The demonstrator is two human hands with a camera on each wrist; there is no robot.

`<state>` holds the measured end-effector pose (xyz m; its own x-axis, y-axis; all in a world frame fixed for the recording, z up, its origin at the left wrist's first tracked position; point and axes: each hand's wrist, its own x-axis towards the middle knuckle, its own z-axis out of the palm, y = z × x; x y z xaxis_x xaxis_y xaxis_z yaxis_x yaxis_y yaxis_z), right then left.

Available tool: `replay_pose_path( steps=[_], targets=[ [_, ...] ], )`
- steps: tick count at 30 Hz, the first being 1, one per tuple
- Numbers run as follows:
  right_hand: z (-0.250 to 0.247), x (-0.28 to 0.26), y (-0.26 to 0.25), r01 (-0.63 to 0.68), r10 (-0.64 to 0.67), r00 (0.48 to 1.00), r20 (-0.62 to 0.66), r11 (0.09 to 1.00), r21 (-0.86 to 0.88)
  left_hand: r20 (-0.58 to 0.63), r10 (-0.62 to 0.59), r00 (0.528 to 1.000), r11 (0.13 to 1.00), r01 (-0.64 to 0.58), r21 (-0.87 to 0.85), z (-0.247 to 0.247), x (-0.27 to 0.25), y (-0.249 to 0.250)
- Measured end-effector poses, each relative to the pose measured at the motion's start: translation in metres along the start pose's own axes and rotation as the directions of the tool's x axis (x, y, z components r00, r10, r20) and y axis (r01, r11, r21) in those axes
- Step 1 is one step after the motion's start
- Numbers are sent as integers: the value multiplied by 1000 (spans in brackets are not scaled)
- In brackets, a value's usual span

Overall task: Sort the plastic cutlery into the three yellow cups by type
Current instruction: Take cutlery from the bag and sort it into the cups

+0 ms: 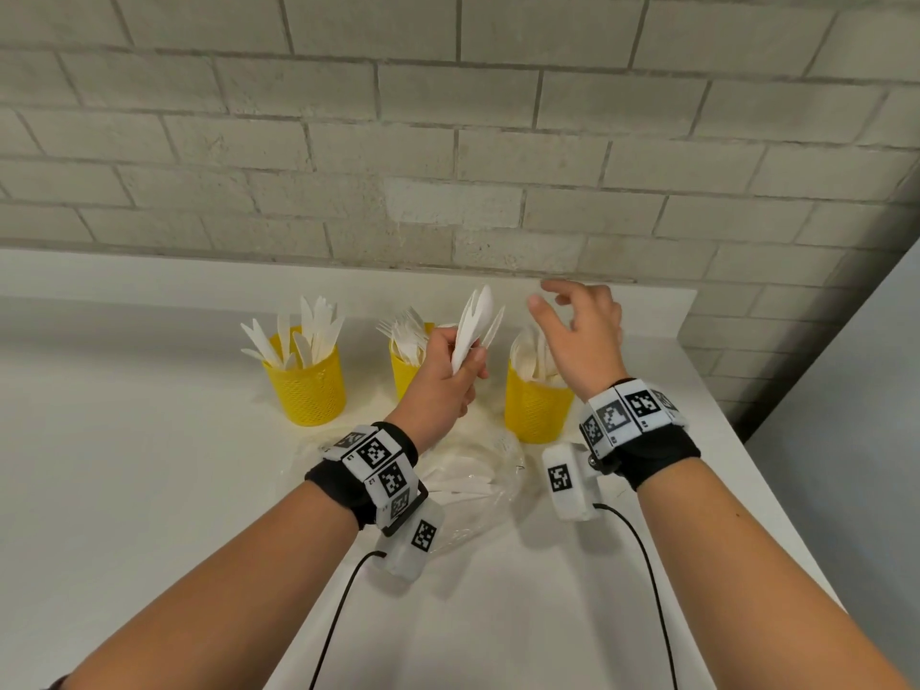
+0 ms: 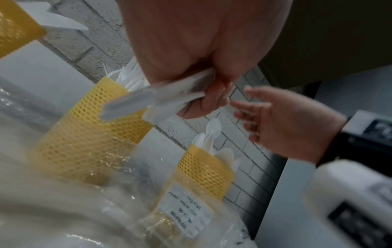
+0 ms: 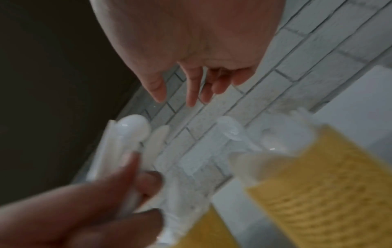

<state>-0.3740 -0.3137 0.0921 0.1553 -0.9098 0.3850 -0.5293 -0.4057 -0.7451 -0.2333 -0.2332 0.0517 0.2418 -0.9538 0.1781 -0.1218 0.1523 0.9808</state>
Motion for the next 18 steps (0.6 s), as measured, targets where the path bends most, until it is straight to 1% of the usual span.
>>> replay_pose_path(
  steps=[1,3,7,9,11,13,15,16,18],
  targets=[
    [1,-3,-9,43,-45,999,19,995,94,7,11,1000,1000,-11,23,1,0,-1],
    [5,-8,-24,59,-80,993,83,972,229,15,30,999,997,-31,67,2,-1,-1],
    [13,-12,-34,-20,-37,988,153,934,356,27,54,998,992,-56,109,2,-5,1],
    [12,-12,-34,-72,-5,984,177,901,428,28,52,998,996,-54,74,0,-7,2],
    [8,-12,-32,-84,0,982,187,893,441,17,19,1000,1000,-19,5,-1,-9,5],
    [6,-11,-29,-34,-36,985,171,918,394,11,-29,1000,998,29,-64,-2,-9,8],
    [3,-9,-27,12,-56,992,114,936,353,18,-67,998,993,69,-94,-2,-10,9],
    [1,-7,-27,9,-37,997,68,931,365,21,-79,997,992,81,-95,-3,-9,9],
    [-10,-1,-29,-14,34,999,-35,891,454,7,-88,996,992,88,-86,-5,-9,8]
  ],
)
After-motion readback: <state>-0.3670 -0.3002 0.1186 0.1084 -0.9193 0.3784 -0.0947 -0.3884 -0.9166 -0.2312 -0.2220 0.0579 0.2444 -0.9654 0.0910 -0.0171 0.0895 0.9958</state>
